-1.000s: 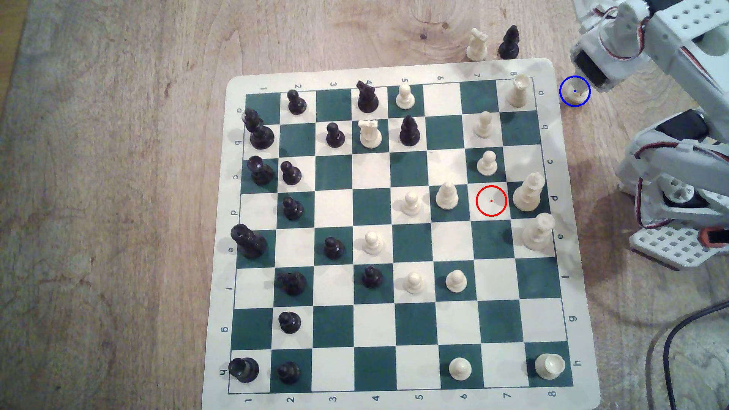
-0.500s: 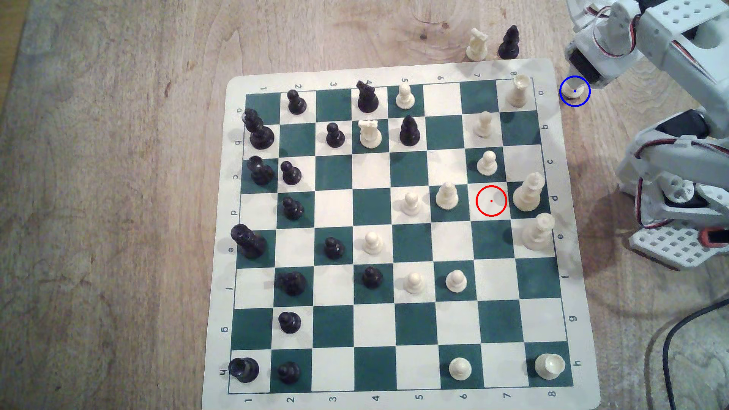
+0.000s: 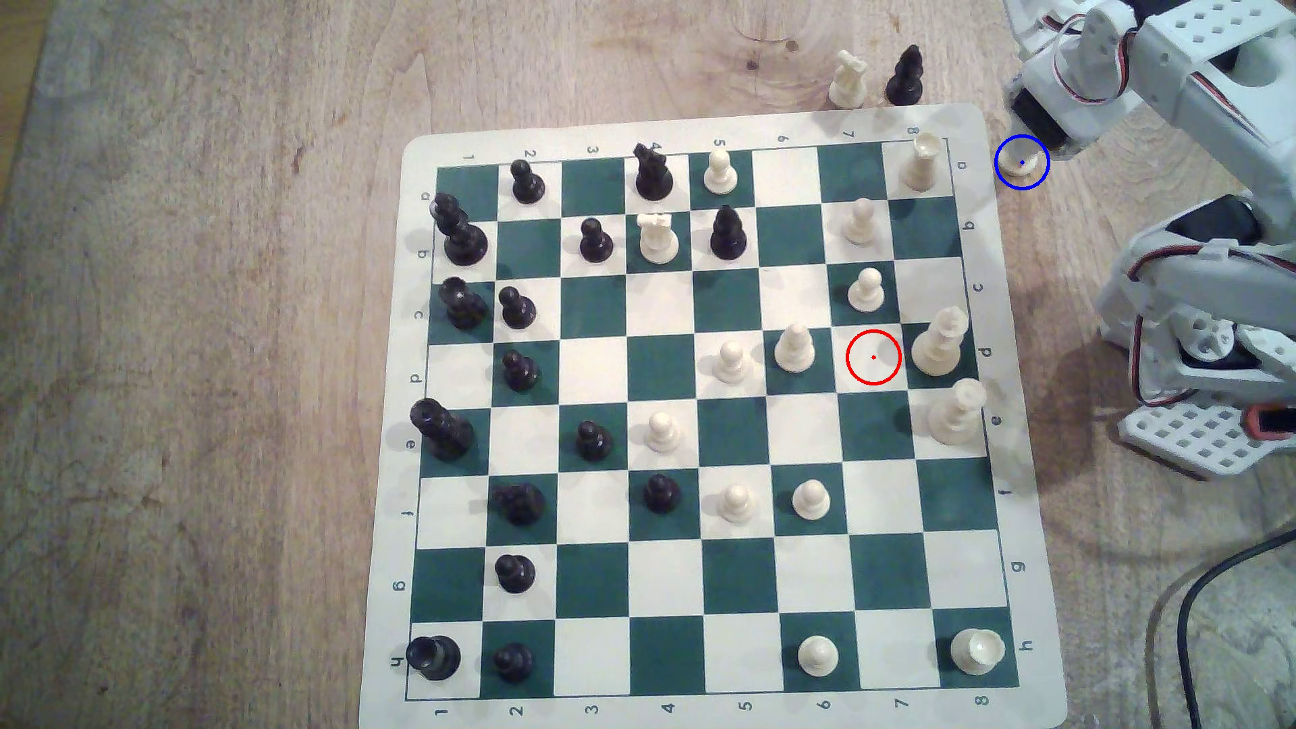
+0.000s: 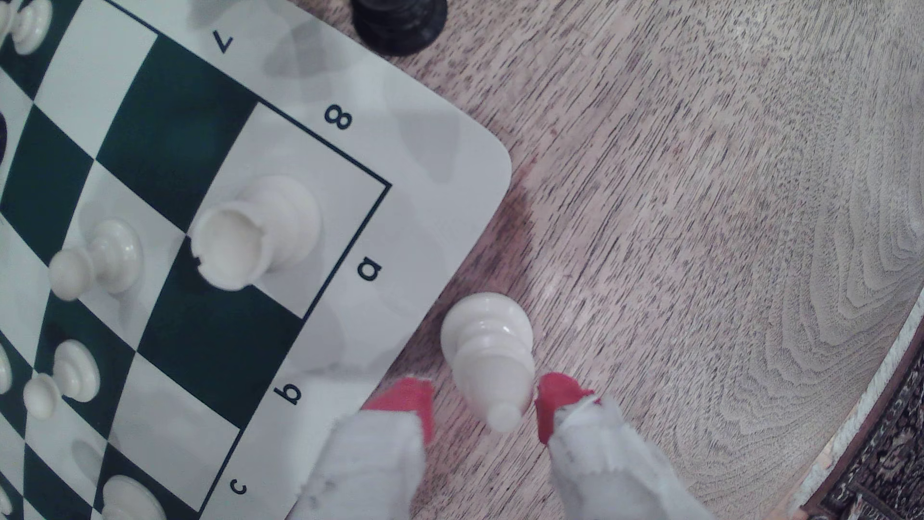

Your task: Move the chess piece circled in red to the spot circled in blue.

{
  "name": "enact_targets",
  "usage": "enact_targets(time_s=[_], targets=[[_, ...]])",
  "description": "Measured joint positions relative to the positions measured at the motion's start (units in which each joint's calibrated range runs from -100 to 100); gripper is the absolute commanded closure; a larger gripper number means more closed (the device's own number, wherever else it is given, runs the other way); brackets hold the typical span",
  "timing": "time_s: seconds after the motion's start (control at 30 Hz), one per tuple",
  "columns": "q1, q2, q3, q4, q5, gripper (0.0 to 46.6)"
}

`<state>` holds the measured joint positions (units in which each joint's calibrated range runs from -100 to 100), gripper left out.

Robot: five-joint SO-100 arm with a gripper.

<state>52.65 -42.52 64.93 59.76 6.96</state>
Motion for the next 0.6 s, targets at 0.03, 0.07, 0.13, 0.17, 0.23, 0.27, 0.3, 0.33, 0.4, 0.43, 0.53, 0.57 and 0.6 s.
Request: enact_targets(time_s=[0.03, 0.07, 0.13, 0.17, 0.23, 0.27, 0.3, 0.33, 0.4, 0.43, 0.53, 0.57, 0.6], targets=[[0.0, 0.0, 0.0, 0.0, 0.0, 24.8], [0.0, 0.0, 0.0, 0.0, 0.0, 24.8], [0.4, 0.0, 0.0, 0.0, 0.0, 24.8], [0.6, 0.0, 0.0, 0.0, 0.0, 24.8], [1.0, -0.6, 0.1, 0.0, 0.0, 24.8], [1.0, -1.4, 0.5, 0.0, 0.0, 24.8], [1.1, -3.7, 2.1, 0.2, 0.0, 24.8], [1.0, -4.5, 2.5, 0.4, 0.0, 24.8], [0.9, -7.0, 3.9, 2.0, 0.0, 24.8], [0.2, -9.1, 4.8, 3.1, 0.0, 24.8], [-1.6, -12.6, 6.2, 5.1, 0.0, 24.8], [-2.1, -14.2, 6.7, 5.7, -0.1, 24.8], [-3.7, -17.2, 7.3, 7.0, -0.5, 24.8]])
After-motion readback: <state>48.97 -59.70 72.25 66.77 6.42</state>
